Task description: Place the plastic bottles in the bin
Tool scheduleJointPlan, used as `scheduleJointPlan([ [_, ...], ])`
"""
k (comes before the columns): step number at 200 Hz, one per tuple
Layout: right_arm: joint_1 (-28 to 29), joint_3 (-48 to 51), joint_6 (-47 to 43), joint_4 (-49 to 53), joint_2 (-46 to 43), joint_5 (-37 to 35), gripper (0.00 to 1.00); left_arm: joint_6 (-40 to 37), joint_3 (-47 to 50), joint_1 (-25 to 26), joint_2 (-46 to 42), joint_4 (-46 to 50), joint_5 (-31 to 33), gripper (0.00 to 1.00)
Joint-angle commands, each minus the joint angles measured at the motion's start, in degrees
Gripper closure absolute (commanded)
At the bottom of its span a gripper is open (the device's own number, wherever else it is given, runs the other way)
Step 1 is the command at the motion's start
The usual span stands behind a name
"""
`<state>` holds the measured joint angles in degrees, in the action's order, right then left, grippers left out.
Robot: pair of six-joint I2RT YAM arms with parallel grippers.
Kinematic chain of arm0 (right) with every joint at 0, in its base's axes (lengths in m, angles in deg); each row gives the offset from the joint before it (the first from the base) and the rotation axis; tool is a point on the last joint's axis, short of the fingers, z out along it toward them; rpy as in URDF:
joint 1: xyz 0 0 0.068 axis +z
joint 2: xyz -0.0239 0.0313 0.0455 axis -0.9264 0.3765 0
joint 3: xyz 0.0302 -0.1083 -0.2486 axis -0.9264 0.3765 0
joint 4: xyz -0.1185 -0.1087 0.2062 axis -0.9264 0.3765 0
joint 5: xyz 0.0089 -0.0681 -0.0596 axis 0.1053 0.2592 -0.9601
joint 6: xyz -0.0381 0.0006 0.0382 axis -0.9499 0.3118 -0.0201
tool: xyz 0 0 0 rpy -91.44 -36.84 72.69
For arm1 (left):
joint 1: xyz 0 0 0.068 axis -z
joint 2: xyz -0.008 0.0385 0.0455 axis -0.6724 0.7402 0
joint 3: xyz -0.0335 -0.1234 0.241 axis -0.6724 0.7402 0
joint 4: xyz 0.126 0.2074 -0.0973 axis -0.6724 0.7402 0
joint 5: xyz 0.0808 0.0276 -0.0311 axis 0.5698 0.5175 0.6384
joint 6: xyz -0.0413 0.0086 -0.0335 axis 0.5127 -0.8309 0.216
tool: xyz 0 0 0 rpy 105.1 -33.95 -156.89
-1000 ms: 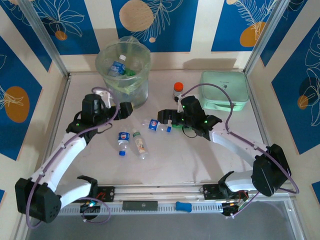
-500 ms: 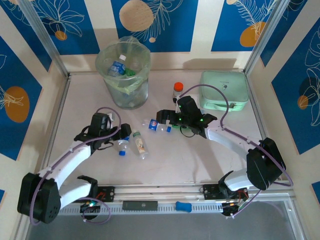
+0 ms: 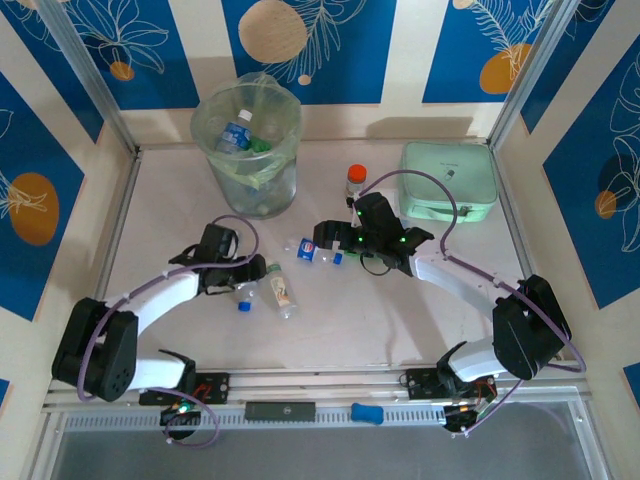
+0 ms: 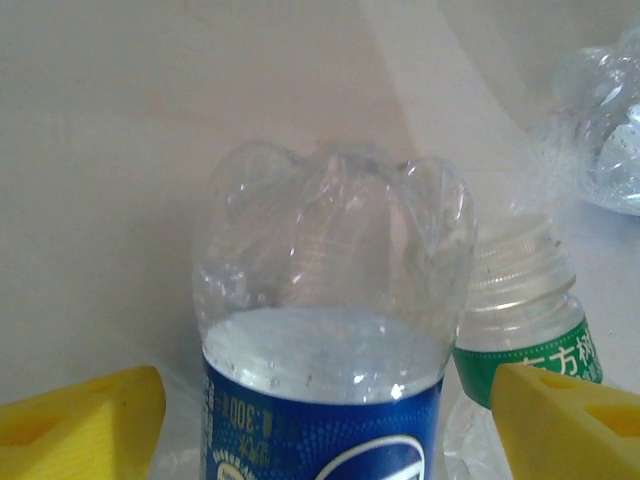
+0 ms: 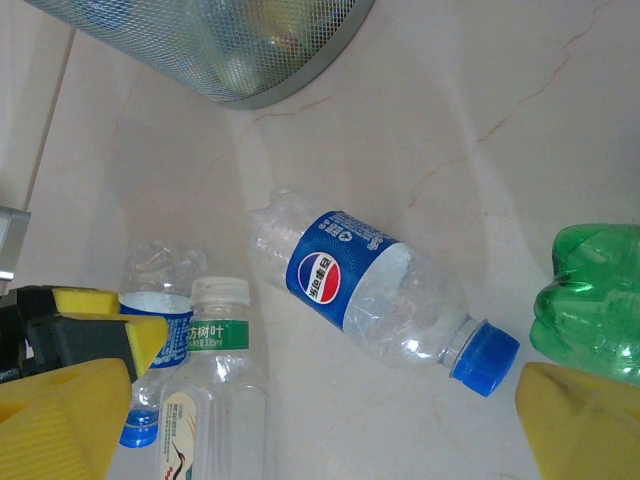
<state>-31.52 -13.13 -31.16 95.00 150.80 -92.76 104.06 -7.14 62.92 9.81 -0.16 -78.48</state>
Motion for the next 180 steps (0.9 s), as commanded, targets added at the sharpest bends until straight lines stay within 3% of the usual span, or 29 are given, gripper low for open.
scheduleJointPlan([
  [1, 0.0, -0.9, 0.7, 1.0, -0.9, 1.0, 0.01, -1.9, -1.7, 0.6, 1.4, -0.9, 2.6, 0.19],
  [93, 0.0, -0.3, 0.7, 1.0, -1.3, 0.5, 0.01, -2.4, -1.1, 1.1, 5.3, -2.2, 3.3, 0.3],
  [134, 0.0, 0.2, 0.8, 0.6, -1.3, 0.5, 0.01, -2.3, -0.7, 1.1, 2.9, -2.3, 4.2, 0.41],
  [180, 0.0, 0.6, 0.7, 0.6, -1.7, 0.4, 0.01, -4.7, -1.3, 0.7, -3.6, -0.9, 8.3, 0.43],
])
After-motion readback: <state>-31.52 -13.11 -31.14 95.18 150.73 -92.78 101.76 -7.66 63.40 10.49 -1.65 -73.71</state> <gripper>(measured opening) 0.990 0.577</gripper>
